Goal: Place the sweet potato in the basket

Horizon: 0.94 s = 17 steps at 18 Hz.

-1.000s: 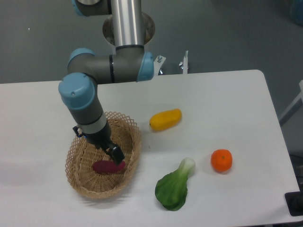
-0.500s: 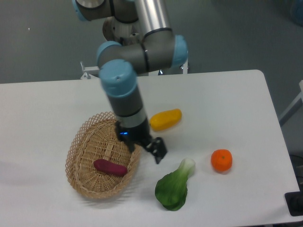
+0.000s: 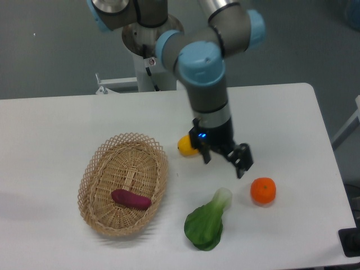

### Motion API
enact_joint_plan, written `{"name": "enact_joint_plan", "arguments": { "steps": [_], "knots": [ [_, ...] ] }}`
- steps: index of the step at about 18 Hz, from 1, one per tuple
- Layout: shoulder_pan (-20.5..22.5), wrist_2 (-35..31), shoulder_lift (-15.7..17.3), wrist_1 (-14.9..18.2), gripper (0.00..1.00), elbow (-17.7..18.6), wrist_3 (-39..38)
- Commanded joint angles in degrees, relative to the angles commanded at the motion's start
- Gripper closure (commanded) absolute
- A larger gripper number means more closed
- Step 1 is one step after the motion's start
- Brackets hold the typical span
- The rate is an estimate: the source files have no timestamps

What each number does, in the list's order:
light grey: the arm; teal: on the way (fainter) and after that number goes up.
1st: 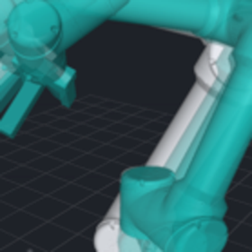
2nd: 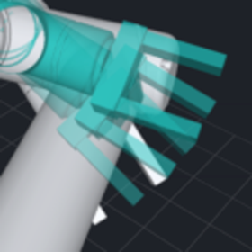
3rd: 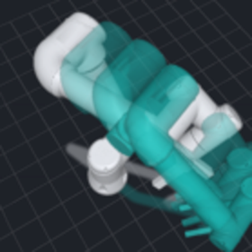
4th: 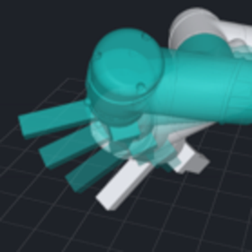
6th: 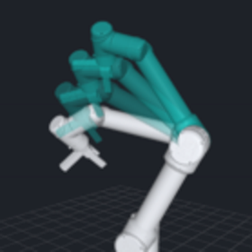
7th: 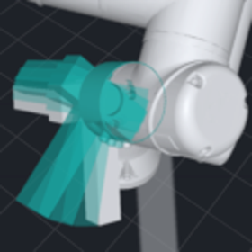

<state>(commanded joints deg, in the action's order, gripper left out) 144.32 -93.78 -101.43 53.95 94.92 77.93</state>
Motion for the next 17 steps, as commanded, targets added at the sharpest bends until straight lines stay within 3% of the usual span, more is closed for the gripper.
{"name": "enact_joint_plan", "arguments": {
  "steps": [4,8,17],
  "knots": [
    [1.3,-1.0,1.1,6.1,0.0,-1.8,7.4],
    [3.9,-1.5,1.9,16.4,0.0,-6.3,15.3],
    [5.0,-0.3,2.6,17.0,0.0,-6.9,17.5]
  ]
}}
